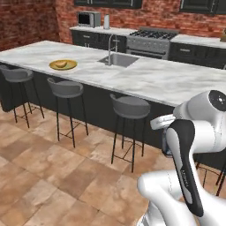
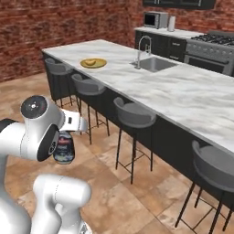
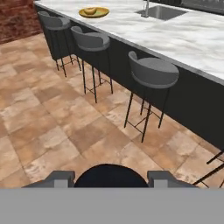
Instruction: Move the hot dog bun to the plate on the dining table and place the condiment next to that plate. Then navigate to the fridge and take the sausage and place it on the plate as well.
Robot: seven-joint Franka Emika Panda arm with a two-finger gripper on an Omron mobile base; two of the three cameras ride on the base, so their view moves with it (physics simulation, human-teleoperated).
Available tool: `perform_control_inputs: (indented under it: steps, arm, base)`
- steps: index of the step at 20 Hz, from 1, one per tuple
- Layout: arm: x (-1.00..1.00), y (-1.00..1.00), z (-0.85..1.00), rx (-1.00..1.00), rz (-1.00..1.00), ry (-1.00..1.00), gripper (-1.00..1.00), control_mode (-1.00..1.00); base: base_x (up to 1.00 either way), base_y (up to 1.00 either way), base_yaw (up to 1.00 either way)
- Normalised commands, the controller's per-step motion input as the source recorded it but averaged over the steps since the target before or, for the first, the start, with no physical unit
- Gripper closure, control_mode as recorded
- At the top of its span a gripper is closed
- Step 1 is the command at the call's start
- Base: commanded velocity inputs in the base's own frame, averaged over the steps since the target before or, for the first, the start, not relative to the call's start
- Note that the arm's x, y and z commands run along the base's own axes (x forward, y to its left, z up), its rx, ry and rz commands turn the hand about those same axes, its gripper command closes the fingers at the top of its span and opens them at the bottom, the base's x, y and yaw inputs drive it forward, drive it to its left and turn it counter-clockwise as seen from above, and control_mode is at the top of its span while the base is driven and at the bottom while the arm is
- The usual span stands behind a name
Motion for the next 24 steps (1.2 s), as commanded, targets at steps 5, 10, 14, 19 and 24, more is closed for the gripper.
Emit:
perform_control_inputs:
  steps: [5,10,14,19,24]
  arm:
    - [0.0,0.0,0.0,0.0,0.0,0.0,1.0,1.0]
    - [0.0,0.0,0.0,0.0,0.0,0.0,1.0,1.0]
    - [0.0,0.0,0.0,0.0,0.0,0.0,1.0,1.0]
    - [0.0,0.0,0.0,0.0,0.0,0.0,1.0,1.0]
    - [0.0,0.0,0.0,0.0,0.0,0.0,1.0,1.0]
  base:
    - [0.97,1.0,-0.37]
    - [0.9,1.0,-0.37]
    - [0.87,1.0,-0.36]
    - [0.89,1.0,-0.36]
    - [0.95,1.0,-0.36]
